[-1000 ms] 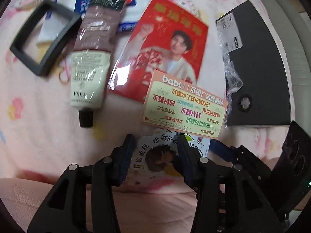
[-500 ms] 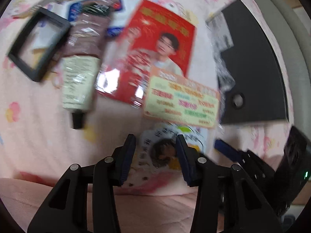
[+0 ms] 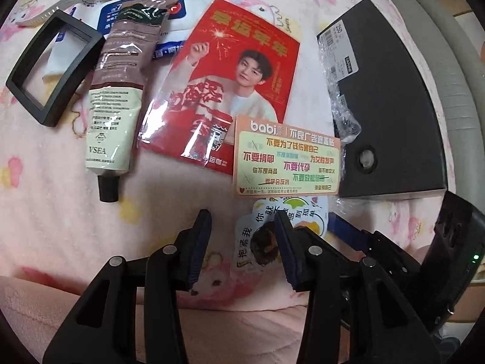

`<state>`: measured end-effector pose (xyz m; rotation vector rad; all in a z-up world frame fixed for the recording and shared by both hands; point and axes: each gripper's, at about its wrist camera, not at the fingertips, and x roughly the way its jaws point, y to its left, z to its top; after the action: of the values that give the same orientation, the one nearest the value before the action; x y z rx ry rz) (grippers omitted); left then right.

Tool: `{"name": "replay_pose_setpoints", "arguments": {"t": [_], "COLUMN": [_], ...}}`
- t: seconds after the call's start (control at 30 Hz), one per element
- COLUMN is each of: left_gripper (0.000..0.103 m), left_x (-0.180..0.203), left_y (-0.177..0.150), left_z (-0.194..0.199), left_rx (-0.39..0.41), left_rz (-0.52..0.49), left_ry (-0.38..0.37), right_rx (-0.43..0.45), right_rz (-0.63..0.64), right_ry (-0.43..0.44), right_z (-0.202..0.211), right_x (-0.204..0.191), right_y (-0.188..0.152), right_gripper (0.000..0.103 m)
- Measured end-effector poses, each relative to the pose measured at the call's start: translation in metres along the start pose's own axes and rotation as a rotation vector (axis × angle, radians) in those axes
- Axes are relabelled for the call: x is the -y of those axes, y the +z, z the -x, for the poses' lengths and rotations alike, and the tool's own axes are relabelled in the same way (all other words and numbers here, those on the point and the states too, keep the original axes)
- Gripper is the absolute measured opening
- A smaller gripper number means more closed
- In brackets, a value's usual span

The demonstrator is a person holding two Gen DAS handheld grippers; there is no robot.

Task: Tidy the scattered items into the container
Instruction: 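Pinch the babi sticker pack with both grippers and lift it, then carry the babi sticker pack over the shoebox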

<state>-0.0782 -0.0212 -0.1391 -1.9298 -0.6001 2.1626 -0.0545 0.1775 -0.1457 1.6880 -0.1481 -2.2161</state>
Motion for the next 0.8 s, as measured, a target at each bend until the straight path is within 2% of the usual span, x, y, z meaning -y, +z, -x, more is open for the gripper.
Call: {"name": "replay_pose_setpoints", "arguments": {"t": [0.2, 0.3, 0.5, 0.6, 0.73, 0.8], "left_gripper": [0.047, 0.046, 0.043, 0.042, 0.042, 0.042], "left_x": [0.007, 0.005, 0.002, -0.013, -0.002, 0.007], "left_y": [-0.003, -0.004, -0.012, -0.011, 0.001, 0.001], "left_z": [0.006, 0.013, 0.038, 0.052, 0.06, 0.069], "left_rx": [-0.004, 0.011, 0.105, 0.127, 0.167, 0.196], "left_rz": [-0.042, -0.038, -0.046, -0.055, -0.062, -0.085], "left_ry": [-0.032, -0.059, -0.075, -0.108, -0.131, -0.117], "right_rx": [0.001, 0.004, 0.058, 0.093, 0.118, 0.135], "right_rz": [0.007, 0.017, 0.065, 0.079, 0.076, 0.075], "right_ry": [0.062, 0.064, 0.058, 0.058, 0.079, 0.093], "right_z": [0.005, 0.008, 0.032, 0.044, 0.059, 0.046], "right_x": [-0.004, -0.009, -0.03, -0.032, -0.032, -0.05], "right_y": [-0.004, -0.006, -0.008, 0.0, 0.01, 0.032], "right_gripper": [0.047, 0.046, 0.046, 0.046, 0.046, 0.046]}}
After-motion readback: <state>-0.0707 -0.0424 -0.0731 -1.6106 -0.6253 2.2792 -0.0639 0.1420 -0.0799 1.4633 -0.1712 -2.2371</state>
